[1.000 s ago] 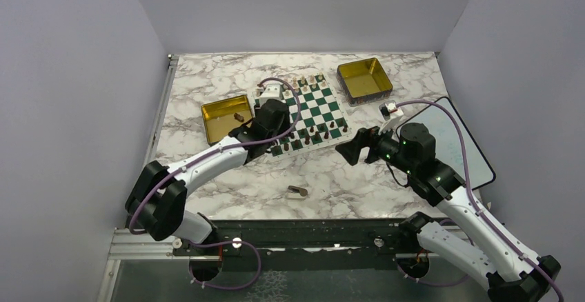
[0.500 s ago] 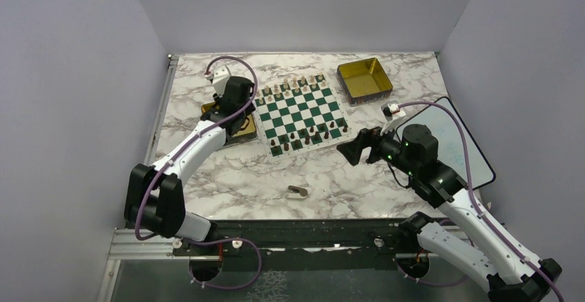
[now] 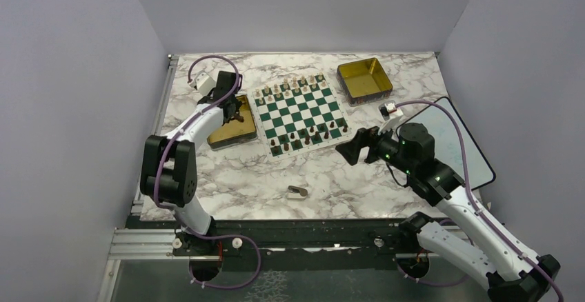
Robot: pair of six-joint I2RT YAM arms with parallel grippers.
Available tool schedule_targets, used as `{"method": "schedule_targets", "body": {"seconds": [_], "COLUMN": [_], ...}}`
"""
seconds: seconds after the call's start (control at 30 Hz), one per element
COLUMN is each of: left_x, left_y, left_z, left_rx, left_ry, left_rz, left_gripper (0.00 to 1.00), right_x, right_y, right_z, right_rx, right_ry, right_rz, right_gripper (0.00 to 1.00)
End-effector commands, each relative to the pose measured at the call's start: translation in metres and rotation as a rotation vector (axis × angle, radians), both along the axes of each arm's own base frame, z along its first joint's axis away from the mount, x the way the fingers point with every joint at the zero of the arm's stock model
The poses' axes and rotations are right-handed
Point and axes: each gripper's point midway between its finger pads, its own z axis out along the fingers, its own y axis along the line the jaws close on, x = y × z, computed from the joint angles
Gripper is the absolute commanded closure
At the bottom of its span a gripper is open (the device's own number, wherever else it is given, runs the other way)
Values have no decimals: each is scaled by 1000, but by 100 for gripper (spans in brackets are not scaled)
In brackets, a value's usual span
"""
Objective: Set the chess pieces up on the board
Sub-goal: Pick up the chess piece from the storage box.
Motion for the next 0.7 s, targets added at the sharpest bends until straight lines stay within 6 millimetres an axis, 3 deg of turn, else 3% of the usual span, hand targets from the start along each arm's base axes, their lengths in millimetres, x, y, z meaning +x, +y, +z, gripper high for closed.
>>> {"method": "schedule_targets", "body": {"seconds": [0.0, 0.37, 0.67], "left_x": [15, 26, 31], "left_y": [0, -6, -2], "left_z": [-14, -58, -71], "left_rx": [-82, -93, -60], "left_ry": [24, 107, 118], "left_rz": [51, 36, 38], "left_gripper": [65, 65, 60], "right_x": [3, 8, 9], "right_y": [-1, 1, 0], "right_z": [-3, -7, -6], "right_rx": [-6, -26, -35], "right_ry": [-9, -1, -8], "right_rz": [-13, -12, -13], "right_gripper": [0, 0, 0]}}
